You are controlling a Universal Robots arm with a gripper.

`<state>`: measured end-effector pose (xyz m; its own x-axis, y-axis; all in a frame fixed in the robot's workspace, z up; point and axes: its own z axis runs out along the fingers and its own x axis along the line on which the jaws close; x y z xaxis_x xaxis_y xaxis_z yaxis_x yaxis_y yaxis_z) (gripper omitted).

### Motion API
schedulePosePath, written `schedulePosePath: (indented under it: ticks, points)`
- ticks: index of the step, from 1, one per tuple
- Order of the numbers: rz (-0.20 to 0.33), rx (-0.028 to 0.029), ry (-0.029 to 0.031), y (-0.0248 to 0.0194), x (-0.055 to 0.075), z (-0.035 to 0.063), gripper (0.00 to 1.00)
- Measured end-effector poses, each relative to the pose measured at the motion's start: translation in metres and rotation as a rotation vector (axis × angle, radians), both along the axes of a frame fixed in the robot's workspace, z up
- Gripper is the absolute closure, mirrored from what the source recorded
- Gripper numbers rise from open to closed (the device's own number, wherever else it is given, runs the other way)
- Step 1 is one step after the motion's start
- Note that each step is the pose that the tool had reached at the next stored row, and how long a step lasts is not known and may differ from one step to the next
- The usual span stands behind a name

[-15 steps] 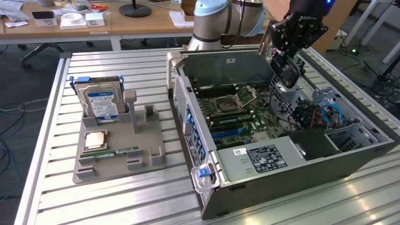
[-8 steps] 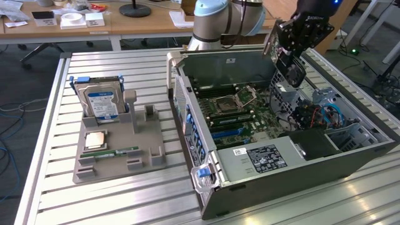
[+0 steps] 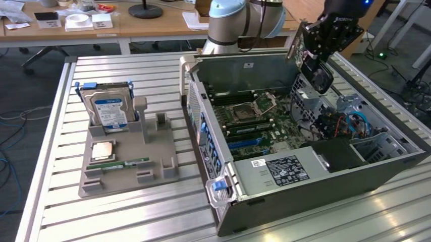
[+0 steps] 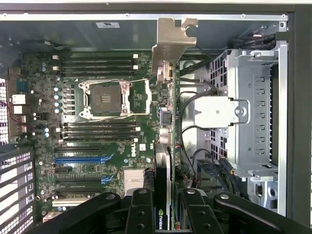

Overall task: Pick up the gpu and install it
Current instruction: 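Pick up the gpu and move the gpu toward the slot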

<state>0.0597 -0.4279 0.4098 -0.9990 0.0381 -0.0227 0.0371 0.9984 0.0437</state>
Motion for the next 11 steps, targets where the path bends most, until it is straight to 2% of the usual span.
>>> schedulePosePath:
  ticks: [11]
  points:
    - [0.000,0.0000,0.0000,0.0000,0.0051,0.0000,0.74]
